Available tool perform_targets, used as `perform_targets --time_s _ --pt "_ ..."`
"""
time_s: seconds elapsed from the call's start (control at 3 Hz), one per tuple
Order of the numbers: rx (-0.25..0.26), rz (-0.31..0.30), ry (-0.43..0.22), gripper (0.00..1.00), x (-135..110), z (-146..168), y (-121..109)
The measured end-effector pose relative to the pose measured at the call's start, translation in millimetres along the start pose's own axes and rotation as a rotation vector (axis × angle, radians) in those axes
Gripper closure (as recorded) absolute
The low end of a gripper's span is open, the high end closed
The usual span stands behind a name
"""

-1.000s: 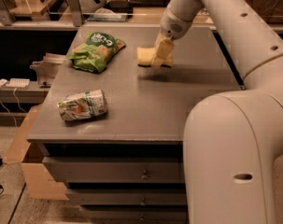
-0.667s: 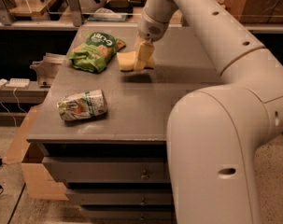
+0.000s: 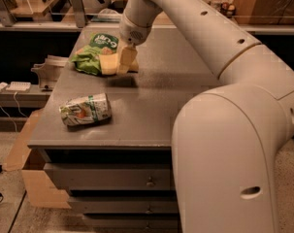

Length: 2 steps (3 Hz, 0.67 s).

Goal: Move sponge near green rice chip bag

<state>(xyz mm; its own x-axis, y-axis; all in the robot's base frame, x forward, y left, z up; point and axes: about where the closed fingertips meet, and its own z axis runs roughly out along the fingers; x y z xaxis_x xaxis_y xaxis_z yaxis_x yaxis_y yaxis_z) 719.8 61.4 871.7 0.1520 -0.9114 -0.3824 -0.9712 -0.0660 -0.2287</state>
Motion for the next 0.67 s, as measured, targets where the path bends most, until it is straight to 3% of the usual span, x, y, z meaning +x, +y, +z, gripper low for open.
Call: perform_targets --time_s 0.33,0.67 --pt "0.036 0.013 -0.014 1.0 -10.0 3.1 -6.5" --pt "0.054 0.036 -0.023 0.82 -12.1 4.6 -15.9"
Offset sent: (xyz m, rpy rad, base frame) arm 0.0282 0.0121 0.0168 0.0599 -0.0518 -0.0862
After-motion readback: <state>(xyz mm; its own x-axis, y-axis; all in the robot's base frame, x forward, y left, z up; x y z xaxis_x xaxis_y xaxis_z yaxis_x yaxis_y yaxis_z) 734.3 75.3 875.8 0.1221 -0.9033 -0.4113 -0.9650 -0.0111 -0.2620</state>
